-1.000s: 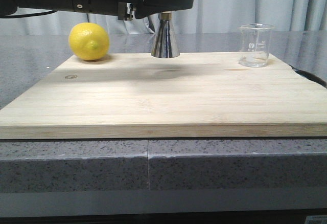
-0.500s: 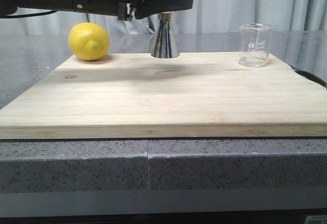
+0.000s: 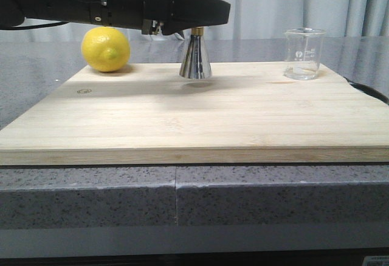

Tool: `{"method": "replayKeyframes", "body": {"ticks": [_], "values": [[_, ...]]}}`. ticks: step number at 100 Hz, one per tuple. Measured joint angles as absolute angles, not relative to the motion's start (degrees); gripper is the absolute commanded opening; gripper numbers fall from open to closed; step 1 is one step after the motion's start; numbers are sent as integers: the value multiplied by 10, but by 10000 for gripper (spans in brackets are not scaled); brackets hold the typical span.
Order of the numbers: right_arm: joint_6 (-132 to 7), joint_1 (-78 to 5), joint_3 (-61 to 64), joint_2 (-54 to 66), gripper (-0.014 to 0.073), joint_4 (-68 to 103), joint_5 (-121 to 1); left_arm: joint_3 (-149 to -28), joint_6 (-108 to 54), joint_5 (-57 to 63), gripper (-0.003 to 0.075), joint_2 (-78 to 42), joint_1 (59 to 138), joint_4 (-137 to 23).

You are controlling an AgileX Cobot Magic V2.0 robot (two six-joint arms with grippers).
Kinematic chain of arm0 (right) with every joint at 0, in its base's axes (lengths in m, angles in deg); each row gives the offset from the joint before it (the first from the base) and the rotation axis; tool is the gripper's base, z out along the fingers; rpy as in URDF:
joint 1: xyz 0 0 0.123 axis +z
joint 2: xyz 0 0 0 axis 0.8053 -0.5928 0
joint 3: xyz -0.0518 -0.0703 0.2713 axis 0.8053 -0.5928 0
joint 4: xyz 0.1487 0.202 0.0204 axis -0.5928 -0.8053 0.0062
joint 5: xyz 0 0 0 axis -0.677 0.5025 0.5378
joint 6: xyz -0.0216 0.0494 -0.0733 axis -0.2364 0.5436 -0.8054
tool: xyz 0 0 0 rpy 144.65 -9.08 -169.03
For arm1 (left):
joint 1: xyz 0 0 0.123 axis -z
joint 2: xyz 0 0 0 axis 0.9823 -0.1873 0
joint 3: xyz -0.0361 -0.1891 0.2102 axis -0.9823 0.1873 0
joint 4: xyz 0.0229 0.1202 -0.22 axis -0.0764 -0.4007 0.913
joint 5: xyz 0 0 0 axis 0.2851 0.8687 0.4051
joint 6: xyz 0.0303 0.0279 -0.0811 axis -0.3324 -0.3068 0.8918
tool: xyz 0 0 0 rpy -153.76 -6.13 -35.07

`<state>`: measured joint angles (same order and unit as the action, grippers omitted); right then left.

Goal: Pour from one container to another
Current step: 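Lower the filled steel jigger onto the board with the left gripper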

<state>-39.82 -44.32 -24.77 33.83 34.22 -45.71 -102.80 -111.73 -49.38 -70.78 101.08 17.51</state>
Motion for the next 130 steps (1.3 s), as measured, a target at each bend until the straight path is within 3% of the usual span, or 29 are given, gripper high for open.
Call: {"method": "replayKeyframes", "body": {"ticks": [130], "values": [[-398,-443,-248,338,568,342,-457,-1028,-1129,-504,260,-718,999,175]]}}
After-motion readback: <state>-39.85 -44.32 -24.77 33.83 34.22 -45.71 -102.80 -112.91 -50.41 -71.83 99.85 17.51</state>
